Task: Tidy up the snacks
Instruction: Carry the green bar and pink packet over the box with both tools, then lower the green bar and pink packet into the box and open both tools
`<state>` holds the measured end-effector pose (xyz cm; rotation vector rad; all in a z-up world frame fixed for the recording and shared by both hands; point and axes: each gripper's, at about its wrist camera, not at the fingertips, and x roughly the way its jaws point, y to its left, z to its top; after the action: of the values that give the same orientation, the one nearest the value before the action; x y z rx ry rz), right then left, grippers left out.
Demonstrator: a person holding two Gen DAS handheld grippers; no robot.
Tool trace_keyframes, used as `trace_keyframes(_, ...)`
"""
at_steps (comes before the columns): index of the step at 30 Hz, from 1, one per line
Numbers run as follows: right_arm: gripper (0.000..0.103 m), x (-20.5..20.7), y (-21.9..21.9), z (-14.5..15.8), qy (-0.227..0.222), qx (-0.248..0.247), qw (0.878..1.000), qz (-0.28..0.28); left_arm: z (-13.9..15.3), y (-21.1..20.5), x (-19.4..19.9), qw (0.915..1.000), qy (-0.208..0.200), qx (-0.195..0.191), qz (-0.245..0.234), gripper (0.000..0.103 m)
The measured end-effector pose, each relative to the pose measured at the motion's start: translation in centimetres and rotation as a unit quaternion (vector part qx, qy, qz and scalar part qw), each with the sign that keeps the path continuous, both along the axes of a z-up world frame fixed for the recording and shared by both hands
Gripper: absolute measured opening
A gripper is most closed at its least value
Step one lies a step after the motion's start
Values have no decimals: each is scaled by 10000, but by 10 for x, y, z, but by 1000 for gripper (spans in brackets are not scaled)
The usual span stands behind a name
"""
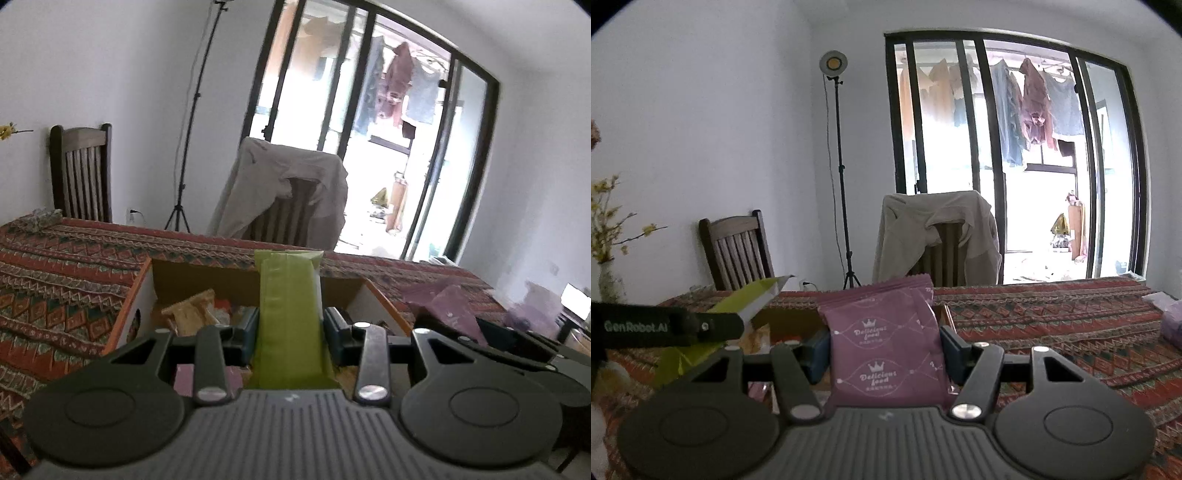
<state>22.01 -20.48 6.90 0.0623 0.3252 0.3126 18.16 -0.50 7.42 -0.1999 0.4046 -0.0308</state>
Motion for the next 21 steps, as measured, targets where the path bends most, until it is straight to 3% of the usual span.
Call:
trace_keyframes(9, 60, 48, 17, -29, 316, 162, 9994, -11, -22, 17, 40, 9993, 4, 174, 330, 38)
trace_keyframes(21, 61, 52, 23, -51, 571, -190, 9981, -116, -49, 12, 52, 9975, 181, 567, 385, 39)
